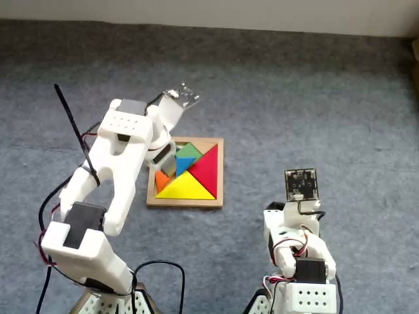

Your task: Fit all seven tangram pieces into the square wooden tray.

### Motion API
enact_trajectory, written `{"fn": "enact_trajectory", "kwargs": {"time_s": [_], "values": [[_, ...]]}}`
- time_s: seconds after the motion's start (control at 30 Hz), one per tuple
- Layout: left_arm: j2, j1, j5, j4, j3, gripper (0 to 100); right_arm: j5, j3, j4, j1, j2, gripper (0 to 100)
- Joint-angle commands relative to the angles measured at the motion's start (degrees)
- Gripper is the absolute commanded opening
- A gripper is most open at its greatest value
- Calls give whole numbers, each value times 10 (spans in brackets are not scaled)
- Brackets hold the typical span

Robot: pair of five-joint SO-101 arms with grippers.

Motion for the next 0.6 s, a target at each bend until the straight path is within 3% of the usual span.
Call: {"fn": "enact_trajectory", "kwargs": {"time_s": [0.0, 0.3, 0.47, 0.57], "values": [[29, -1, -4, -18, -10, 234, -4, 84, -1, 7, -8, 5], [102, 10, -4, -52, -12, 226, -4, 84, -1, 7, -8, 5], [102, 50, -4, -49, -10, 95, -4, 84, -1, 7, -8, 5], [100, 68, -3, -47, -13, 72, -4, 84, -1, 7, -8, 5]]}}
